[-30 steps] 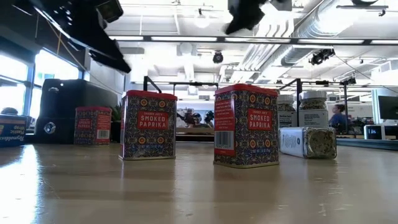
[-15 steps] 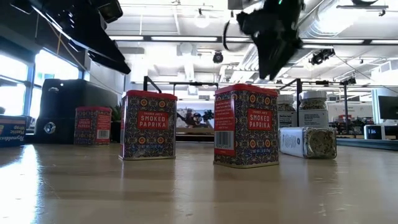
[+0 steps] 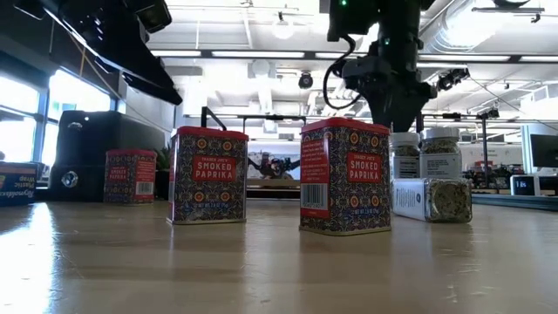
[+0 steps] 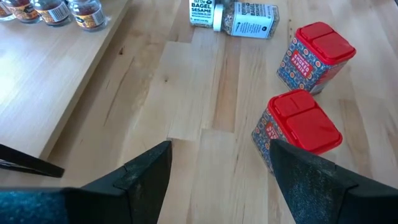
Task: Shelf spices
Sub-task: Put the top white seasoning bottle on the shelf
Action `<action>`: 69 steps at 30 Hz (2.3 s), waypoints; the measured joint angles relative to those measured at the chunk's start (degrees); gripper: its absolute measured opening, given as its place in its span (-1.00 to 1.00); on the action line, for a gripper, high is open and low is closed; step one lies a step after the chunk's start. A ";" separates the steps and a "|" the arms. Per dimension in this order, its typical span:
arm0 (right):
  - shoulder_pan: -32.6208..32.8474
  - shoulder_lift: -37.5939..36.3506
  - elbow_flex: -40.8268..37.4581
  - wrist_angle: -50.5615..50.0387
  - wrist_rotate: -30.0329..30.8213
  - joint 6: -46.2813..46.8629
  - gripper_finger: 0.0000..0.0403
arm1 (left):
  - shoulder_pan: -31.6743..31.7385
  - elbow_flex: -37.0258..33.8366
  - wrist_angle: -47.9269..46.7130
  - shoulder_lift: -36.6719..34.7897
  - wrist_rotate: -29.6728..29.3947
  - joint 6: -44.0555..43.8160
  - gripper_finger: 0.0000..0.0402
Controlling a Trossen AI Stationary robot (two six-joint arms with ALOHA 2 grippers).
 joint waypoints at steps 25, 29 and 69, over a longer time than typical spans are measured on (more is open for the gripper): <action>3.81 0.17 9.49 8.13 -1.92 -29.14 0.11 | 0.00 0.00 0.02 0.00 -0.07 0.00 0.33; 5.31 0.15 11.89 3.11 -0.85 -33.82 0.11 | 0.00 -0.02 0.02 0.00 -0.07 0.00 0.33; 1.30 0.17 -3.25 15.50 -2.58 -27.92 -0.06 | 0.02 -0.04 0.05 0.00 0.40 -0.04 0.33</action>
